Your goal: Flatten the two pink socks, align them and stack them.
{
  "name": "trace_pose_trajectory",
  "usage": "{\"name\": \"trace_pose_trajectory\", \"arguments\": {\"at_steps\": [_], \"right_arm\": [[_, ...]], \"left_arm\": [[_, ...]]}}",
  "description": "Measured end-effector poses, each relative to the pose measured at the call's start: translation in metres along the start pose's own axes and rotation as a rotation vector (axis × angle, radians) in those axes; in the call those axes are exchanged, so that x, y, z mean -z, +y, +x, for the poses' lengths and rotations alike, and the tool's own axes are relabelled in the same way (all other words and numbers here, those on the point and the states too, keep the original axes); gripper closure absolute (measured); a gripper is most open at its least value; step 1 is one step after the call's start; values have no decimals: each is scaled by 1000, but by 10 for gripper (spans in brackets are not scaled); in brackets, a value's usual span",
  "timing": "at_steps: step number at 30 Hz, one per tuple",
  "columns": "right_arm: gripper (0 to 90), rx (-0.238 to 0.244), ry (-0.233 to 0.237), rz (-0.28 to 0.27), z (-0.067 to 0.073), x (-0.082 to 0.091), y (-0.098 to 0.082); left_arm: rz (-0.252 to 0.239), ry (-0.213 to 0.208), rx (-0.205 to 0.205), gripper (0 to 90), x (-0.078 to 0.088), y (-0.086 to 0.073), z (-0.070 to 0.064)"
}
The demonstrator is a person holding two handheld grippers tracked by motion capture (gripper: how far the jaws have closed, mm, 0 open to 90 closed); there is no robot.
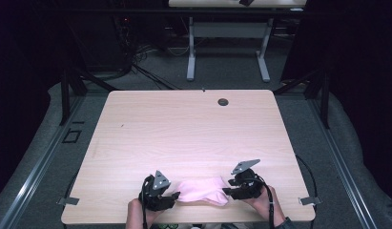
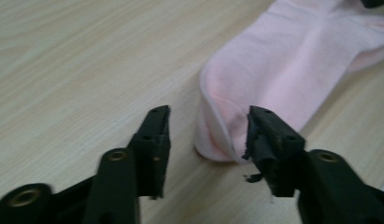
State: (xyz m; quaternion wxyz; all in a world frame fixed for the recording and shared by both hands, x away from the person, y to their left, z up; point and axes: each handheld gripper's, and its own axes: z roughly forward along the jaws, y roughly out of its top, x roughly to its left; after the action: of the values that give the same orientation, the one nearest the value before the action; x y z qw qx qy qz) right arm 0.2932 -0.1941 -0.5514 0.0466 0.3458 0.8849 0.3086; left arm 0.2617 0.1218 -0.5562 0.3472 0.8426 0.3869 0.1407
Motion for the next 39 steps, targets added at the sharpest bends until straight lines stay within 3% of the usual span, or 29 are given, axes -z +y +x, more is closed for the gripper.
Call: {"name": "trace_pose_trajectory", "arguments": {"at_steps": [1, 2, 3, 4, 5, 6, 8, 12, 13, 14, 20, 21, 23, 28, 30, 31, 33, 37, 39], "right_arm": [[406, -7, 6, -28, 1, 2, 0], [406, -7, 6, -28, 1, 2, 0], [345, -3, 11, -31, 2, 3, 1], [326, -3, -1, -39, 5, 2, 1], [246, 9, 15, -55, 9, 0, 2], [246, 9, 15, -55, 9, 0, 2], [157, 25, 12, -51, 16, -7, 3], [119, 43, -11, -30, 20, -14, 2], [88, 45, -29, -23, 20, -19, 1], [75, 44, -35, -21, 20, -20, 0], [16, 21, -35, -65, 13, -9, -5], [4, 9, -64, -94, 9, 1, -8], [0, -1, -69, -113, 6, 7, -10], [0, -61, -144, -175, -12, 34, -25], [0, -95, -174, -186, -22, 41, -34], [0, -140, -215, -193, -32, 46, -44], [0, -162, -227, -197, -38, 49, -49], [0, -243, -327, -194, -63, 50, -74], [0, -270, -349, -184, -70, 48, -80]], "left_arm": [[-7, 4, 11, 339, 0, 3, 2], [-7, 4, 11, 308, 0, 3, 2], [-3, 17, 6, 308, -1, 5, 1], [6, 8, -1, 293, -2, 7, 1], [10, -17, -4, 237, -5, 11, 1], [10, -17, -4, 213, -5, 11, 1], [26, -11, -21, 160, -11, 14, -3], [31, 2, -20, 111, -15, 14, -3], [38, 29, -17, 93, -18, 13, -1], [38, 29, -17, 74, -18, 13, -1], [1, 51, 39, 2, -3, 5, 17], [-5, 73, 51, 1, 4, 2, 24], [-7, 85, 57, 0, 8, 0, 28], [-21, 145, 122, 0, 25, -17, 53], [-16, 175, 151, 0, 29, -26, 65], [-17, 190, 165, 0, 31, -30, 71], [-23, 216, 203, 0, 34, -40, 82], [-9, 260, 251, 0, 33, -59, 108], [-14, 275, 259, 0, 32, -64, 114]]}}
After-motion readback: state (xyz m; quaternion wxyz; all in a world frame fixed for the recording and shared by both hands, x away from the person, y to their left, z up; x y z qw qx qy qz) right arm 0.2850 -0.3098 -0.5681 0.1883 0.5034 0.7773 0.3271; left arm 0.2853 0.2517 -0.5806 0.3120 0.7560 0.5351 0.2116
